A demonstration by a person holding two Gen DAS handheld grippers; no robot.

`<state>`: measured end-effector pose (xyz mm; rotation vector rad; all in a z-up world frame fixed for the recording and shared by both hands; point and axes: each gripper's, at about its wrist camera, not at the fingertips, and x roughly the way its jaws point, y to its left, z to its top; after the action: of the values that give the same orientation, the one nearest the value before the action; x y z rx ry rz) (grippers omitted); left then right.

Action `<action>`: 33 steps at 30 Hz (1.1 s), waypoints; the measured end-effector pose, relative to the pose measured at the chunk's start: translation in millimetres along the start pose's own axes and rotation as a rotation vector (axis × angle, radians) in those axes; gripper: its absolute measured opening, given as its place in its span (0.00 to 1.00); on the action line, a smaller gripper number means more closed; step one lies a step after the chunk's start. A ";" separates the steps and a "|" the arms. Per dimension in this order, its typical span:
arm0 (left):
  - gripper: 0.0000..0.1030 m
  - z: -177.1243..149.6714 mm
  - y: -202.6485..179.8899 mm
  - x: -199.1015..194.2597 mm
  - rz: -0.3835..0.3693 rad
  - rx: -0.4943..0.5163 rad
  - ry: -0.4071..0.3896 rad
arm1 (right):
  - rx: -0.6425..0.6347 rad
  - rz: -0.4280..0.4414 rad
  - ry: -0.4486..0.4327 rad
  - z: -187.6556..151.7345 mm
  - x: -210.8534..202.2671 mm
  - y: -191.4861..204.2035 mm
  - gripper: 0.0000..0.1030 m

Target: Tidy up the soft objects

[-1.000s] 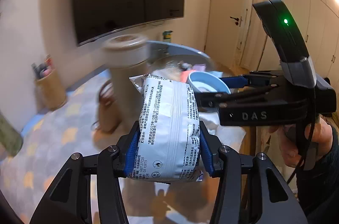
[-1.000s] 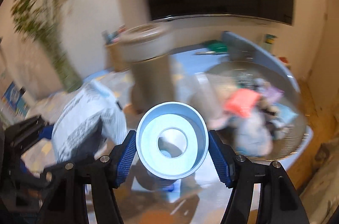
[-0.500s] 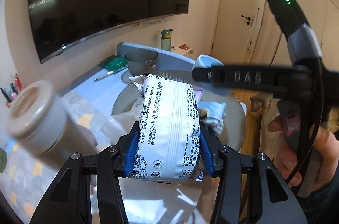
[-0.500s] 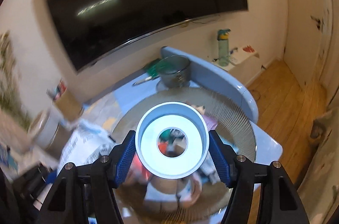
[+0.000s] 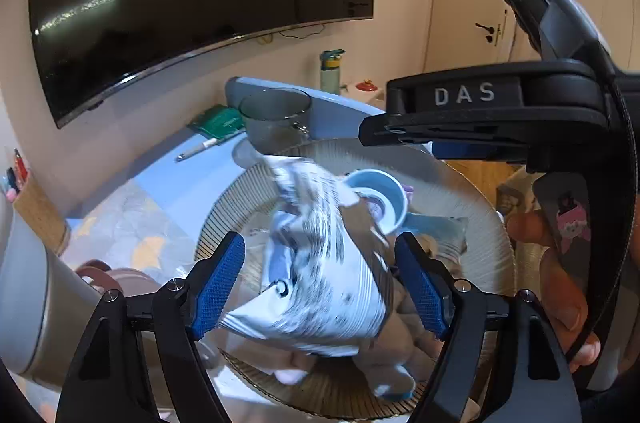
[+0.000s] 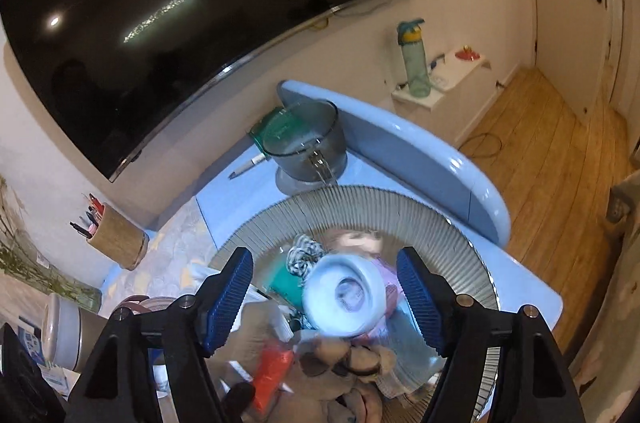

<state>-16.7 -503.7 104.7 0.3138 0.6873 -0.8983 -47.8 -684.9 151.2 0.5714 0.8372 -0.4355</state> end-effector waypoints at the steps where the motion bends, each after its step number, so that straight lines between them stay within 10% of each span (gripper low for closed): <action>1: 0.74 -1.1 -0.3 -1.1 -0.010 0.002 0.002 | 0.008 0.009 0.001 -2.7 -1.5 -3.5 0.71; 20: 0.82 -34.8 11.0 -122.9 -0.155 0.012 -0.106 | -0.029 0.074 -0.120 -42.5 -98.0 21.8 0.71; 33: 0.82 -84.2 90.6 -250.8 0.061 -0.089 -0.241 | -0.203 0.116 -0.142 -93.3 -128.5 105.3 0.72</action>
<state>-87.0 -252.8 206.2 0.1431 0.4909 -0.8291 -117.5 -528.1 234.0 0.3940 0.6988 -0.2774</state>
